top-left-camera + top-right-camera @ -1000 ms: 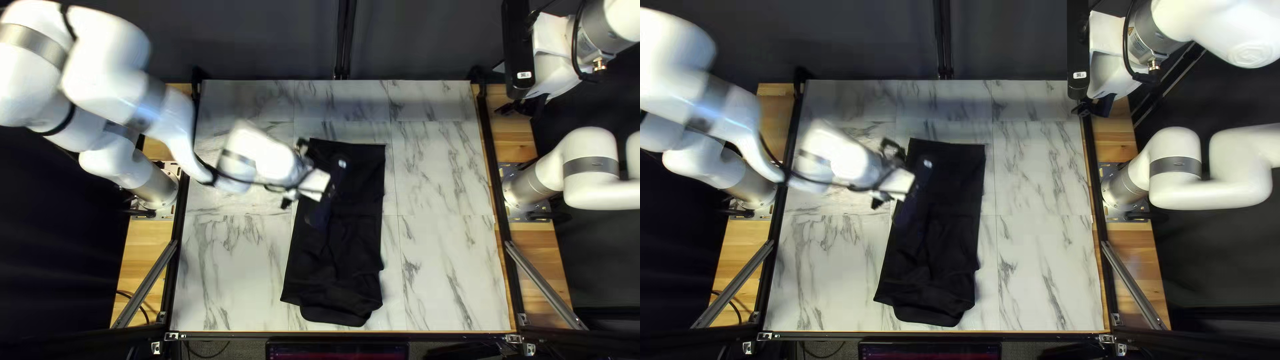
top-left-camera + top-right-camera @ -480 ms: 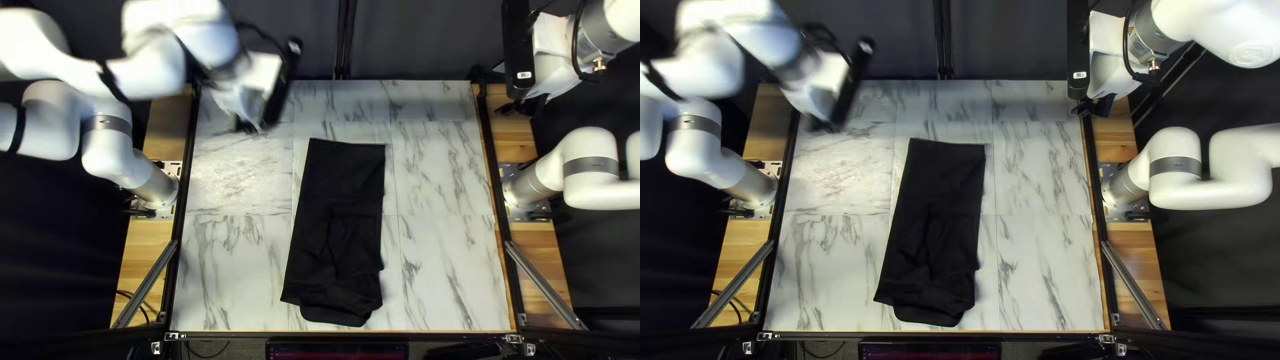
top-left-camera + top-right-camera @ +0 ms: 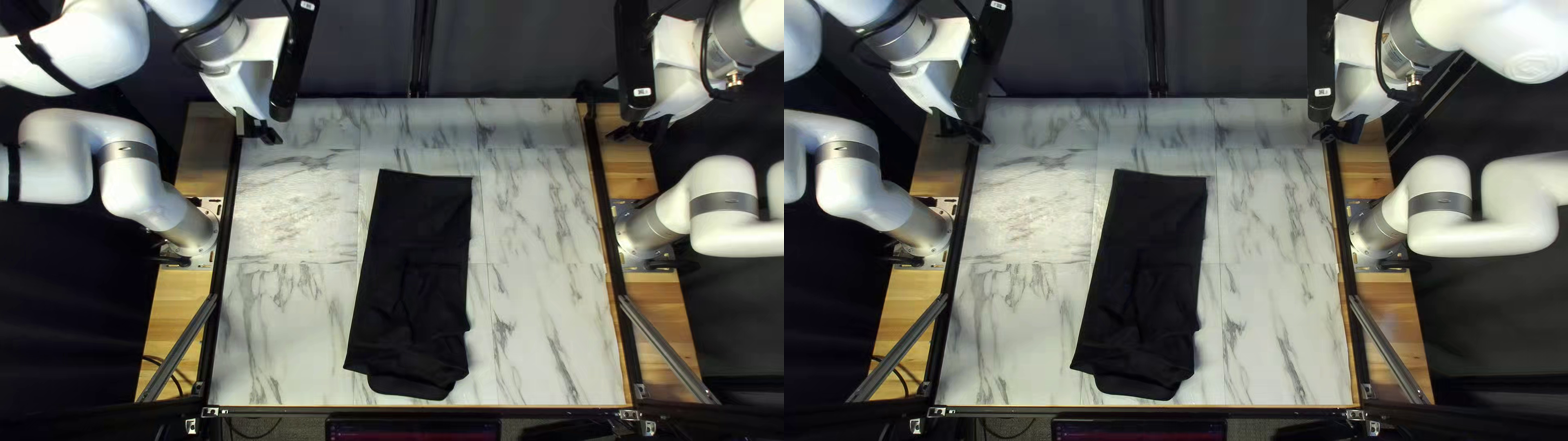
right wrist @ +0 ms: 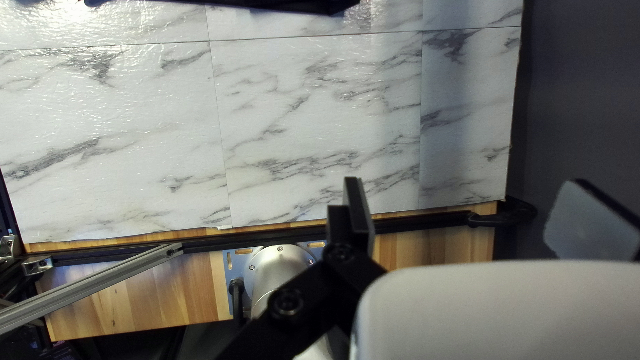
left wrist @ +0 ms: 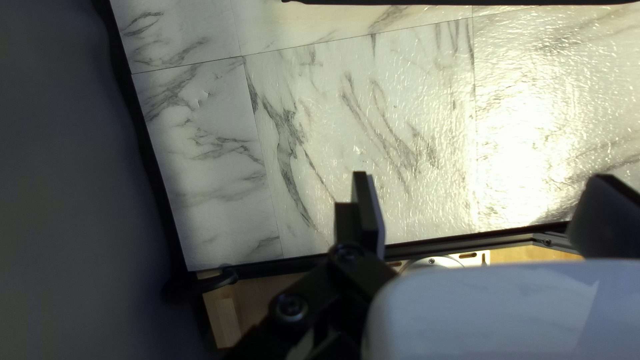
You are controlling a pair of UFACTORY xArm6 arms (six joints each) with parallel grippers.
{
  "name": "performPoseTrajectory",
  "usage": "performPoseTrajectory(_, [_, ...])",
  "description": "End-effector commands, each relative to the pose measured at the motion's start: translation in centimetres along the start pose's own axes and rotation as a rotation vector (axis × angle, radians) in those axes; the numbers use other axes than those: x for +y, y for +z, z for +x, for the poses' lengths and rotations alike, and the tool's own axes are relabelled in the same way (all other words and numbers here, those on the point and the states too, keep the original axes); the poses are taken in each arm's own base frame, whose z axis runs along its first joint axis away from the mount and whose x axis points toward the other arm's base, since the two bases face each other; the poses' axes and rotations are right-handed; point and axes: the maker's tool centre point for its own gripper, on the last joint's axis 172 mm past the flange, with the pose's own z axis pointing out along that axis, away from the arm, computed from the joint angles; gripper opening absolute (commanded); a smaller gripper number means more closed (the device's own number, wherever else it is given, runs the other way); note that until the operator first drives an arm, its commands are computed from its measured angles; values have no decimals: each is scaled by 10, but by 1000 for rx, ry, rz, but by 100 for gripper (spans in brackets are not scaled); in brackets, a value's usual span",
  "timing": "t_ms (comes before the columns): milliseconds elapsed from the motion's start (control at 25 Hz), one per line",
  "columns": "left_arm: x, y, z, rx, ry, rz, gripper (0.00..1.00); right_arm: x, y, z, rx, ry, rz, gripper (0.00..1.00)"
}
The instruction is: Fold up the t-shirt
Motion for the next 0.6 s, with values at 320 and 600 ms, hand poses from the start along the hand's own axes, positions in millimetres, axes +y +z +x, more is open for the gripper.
performPoseTrajectory(320, [0, 0, 0, 0, 0, 0, 100, 1, 1, -2, -2, -5, -12, 100])
performPoseTrajectory(600, [0, 0, 0, 0, 0, 0, 100, -59, 117, 60, 12, -59, -65, 100])
